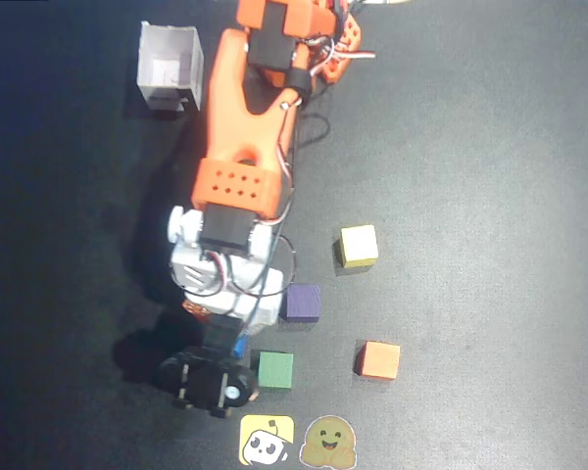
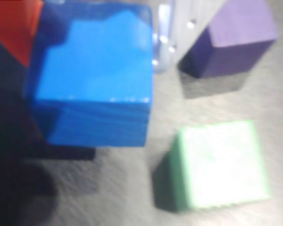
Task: Put the blue cube on top of the green cube.
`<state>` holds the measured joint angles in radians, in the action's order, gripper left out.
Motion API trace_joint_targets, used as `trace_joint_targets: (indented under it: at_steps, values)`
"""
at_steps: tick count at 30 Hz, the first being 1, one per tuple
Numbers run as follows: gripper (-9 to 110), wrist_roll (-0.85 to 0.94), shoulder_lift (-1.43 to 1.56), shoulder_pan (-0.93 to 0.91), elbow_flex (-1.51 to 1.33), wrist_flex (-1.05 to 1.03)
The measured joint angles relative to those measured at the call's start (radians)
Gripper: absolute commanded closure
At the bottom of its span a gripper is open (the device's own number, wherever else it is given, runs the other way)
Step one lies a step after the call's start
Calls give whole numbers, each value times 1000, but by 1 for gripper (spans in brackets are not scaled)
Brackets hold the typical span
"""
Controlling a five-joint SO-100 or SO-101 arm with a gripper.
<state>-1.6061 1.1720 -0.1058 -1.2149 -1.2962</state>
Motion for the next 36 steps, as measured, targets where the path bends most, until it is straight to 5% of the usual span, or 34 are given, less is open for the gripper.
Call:
trace_joint_targets:
  at_steps: [36]
  values:
    - [100, -124, -109, 121, 38, 104]
